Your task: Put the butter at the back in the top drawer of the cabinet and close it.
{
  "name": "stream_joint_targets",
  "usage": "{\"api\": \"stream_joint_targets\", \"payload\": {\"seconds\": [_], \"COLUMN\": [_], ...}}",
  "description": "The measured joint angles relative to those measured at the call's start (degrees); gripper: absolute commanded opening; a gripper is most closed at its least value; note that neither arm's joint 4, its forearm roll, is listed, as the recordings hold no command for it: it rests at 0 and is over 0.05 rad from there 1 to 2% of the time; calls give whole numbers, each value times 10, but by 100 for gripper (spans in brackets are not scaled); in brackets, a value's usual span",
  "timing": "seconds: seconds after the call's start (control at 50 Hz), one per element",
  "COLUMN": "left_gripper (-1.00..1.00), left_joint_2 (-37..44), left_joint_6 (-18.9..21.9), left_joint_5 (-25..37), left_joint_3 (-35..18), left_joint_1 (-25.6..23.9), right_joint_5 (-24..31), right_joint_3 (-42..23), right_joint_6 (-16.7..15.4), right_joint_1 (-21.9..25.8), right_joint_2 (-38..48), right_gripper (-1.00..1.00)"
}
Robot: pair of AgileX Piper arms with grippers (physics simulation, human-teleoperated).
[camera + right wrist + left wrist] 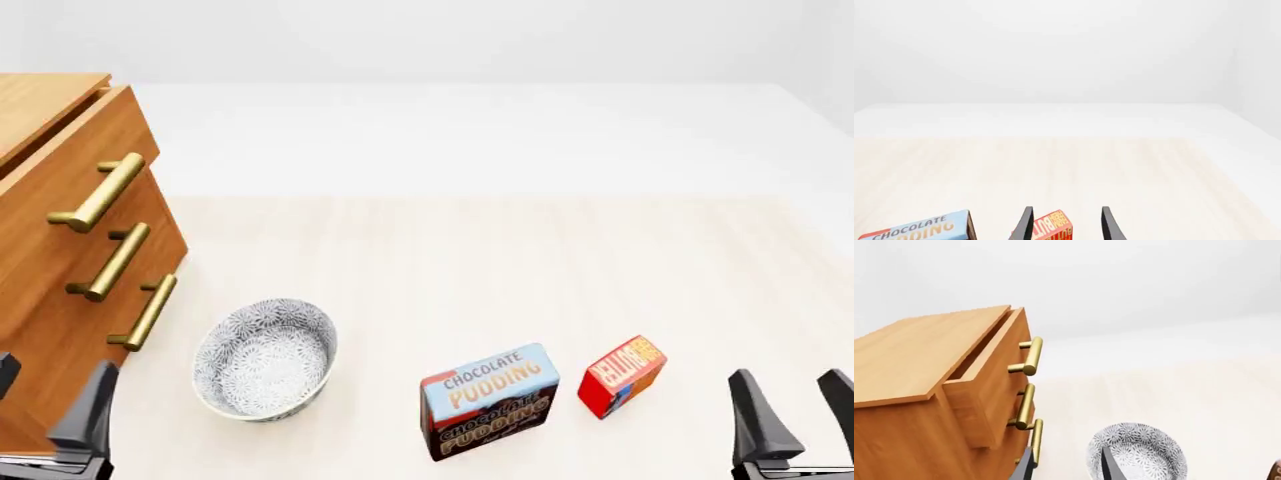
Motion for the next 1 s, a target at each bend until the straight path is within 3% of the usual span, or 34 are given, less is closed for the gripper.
{"api": "stream_joint_targets", "payload": {"seconds": [0.32,0.6,1.0], "left_gripper": [100,100,100], "left_joint_2": [19,77,147], "left_joint_6": [106,211,355], "left_joint_5": [72,84,64], "left_joint_3": [-85,-136,-147], "left_joint_1": [-18,-37,-47], "right_joint_5": [0,0,0], "right_joint_3": [0,0,0], "right_joint_6": [0,0,0], "right_joint_1": [0,0,0], "right_joint_2": [0,0,0], "right_gripper": [100,100,100]}}
